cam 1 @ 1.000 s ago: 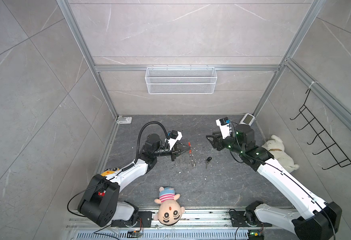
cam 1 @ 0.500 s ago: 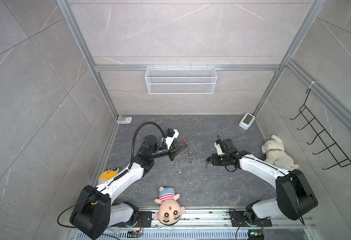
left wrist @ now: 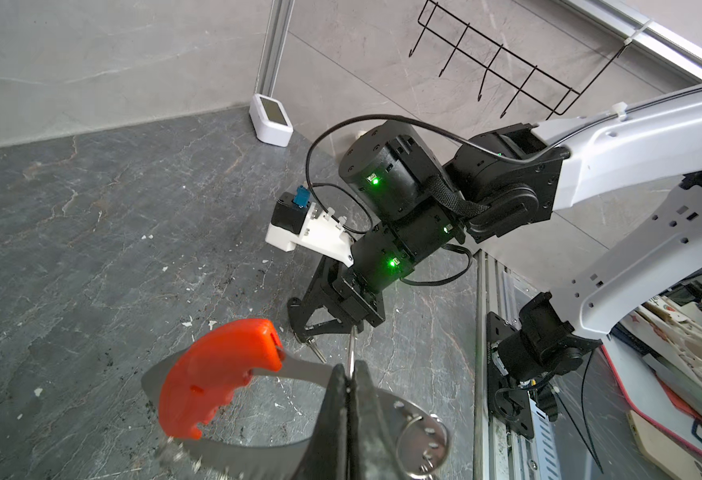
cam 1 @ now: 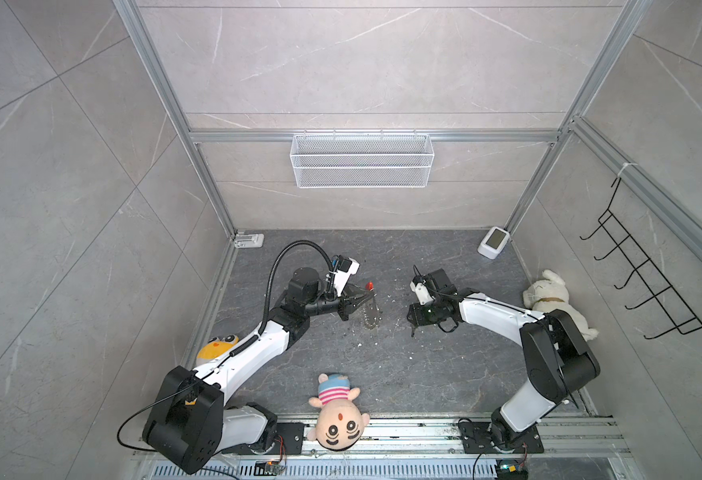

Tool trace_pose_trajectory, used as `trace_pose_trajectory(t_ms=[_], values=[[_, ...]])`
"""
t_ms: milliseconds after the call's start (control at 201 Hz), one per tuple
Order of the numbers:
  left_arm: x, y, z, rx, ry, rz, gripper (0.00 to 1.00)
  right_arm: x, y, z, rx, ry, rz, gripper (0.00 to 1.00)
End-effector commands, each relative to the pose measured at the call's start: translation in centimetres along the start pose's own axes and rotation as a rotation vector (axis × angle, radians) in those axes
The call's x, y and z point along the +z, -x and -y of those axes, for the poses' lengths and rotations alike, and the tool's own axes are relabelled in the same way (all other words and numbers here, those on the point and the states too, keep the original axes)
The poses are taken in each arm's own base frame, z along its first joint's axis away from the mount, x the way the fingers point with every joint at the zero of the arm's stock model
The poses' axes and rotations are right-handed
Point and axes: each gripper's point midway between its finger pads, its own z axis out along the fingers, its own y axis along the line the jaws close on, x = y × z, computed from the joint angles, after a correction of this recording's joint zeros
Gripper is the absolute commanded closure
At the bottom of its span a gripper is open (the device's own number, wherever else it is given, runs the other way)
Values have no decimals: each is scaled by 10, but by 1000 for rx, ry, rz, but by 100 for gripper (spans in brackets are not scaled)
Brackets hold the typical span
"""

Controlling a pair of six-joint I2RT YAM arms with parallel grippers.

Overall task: Put the keys on the keyring
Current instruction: 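Lower the right gripper onto the black-tag key on the table and grasp it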

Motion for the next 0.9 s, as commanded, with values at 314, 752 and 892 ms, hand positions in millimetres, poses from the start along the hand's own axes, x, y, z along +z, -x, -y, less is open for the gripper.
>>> trace_pose_trajectory(t_ms=[314,752,892], values=[[-3,27,12,31,-28,31,100,15,-11,-4,-65,16,-86,58],[-4,27,16,34,-38,20,100,19,-14,-2,-55,1,-109,75],[-4,27,16,35,-38,19,100,19,-13,-1,-54,-4,-107,89]])
